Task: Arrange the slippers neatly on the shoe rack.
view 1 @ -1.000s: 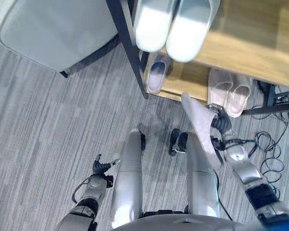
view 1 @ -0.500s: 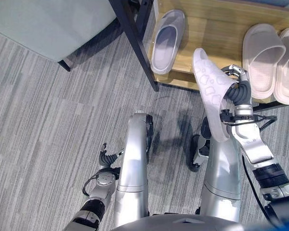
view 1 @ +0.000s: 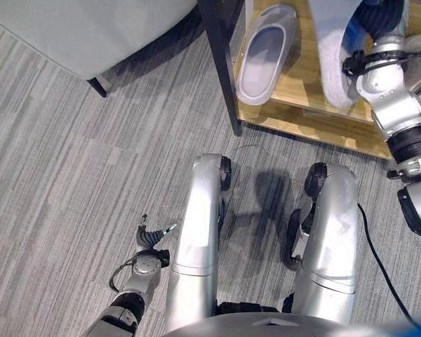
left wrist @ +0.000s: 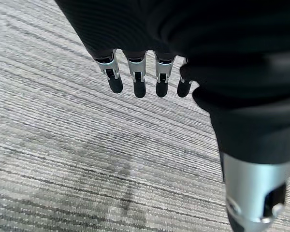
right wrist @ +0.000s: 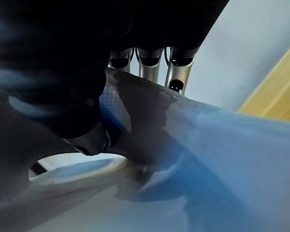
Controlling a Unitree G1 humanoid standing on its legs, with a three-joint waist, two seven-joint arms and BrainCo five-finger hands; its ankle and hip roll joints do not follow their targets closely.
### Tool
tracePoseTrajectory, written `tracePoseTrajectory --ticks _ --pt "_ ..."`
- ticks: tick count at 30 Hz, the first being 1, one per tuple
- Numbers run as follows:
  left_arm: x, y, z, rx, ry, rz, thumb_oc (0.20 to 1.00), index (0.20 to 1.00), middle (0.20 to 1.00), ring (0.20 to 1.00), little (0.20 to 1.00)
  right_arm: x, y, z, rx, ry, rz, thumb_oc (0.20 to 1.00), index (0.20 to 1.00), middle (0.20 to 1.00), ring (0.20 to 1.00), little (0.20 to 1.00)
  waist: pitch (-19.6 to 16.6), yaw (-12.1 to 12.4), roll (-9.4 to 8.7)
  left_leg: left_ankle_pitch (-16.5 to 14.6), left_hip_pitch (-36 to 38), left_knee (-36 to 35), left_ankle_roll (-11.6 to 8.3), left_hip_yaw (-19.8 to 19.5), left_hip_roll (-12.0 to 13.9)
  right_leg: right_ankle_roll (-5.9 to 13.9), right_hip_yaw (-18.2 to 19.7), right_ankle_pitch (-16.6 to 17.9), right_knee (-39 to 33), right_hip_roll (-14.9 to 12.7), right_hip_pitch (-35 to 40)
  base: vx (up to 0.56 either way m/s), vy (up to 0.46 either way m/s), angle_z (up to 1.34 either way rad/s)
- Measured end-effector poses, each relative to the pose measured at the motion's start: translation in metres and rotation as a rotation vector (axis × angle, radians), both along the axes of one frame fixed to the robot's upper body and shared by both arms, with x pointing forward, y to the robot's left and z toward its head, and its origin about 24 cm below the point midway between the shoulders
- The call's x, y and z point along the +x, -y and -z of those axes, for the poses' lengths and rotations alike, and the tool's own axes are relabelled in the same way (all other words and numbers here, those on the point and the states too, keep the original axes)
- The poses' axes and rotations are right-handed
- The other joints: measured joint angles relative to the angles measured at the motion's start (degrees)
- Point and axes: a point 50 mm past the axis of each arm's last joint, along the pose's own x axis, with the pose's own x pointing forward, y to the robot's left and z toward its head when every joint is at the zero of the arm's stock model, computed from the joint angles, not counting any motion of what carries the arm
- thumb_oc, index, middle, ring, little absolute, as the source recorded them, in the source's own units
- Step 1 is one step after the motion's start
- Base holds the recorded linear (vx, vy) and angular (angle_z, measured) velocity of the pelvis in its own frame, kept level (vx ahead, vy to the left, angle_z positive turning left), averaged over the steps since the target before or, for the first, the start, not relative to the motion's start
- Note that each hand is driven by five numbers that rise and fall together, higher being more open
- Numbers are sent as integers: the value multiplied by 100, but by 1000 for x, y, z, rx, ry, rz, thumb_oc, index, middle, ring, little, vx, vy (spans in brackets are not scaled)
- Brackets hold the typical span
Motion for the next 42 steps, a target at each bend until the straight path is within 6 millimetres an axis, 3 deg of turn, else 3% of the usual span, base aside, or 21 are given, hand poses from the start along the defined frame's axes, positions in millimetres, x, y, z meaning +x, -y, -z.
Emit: tracePoseTrajectory --ticks 2,8,11,27,36,42 --pt "-1 -3 2 -4 -12 -27 1000 1000 1000 1000 1000 5 3 1 4 -26 43 200 200 200 200 200 77 -3 -17 -48 1 115 -22 -20 -8 -3 8 -63 116 2 11 0 8 2" --pt "0 -1 5 -13 -33 -40 1000 1000 1000 1000 1000 16 -2 31 53 -123 83 200 200 200 200 200 101 -51 -40 -81 69 107 -24 -33 46 -8 -18 -68 70 43 57 -4 26 -4" --pt "-11 -6 14 14 -105 -51 1000 1000 1000 1000 1000 22 2 47 79 -197 141 200 200 200 200 200 100 -99 -40 -145 115 164 -9 -49 96 -10 -22 -69 72 109 89 -19 30 -11" --pt "-17 -4 21 35 -172 -36 1000 1000 1000 1000 1000 27 15 55 216 -253 200 200 200 200 200 200 99 -97 -34 -168 175 174 -18 -47 111 -11 -10 -70 112 146 110 -1 2 0" --pt "-25 -5 27 38 -216 -42 1000 1000 1000 1000 1000 30 17 59 203 -297 214 200 200 200 200 200 99 16 -34 -168 192 181 -18 -46 91 -10 -9 -70 118 124 144 0 0 0" --pt "-26 4 30 12 -221 -36 1000 1000 1000 1000 1000 30 18 57 203 -295 219 200 200 200 200 200 99 16 -34 -168 194 180 -18 -46 89 -10 -10 -70 117 116 150 0 0 0"
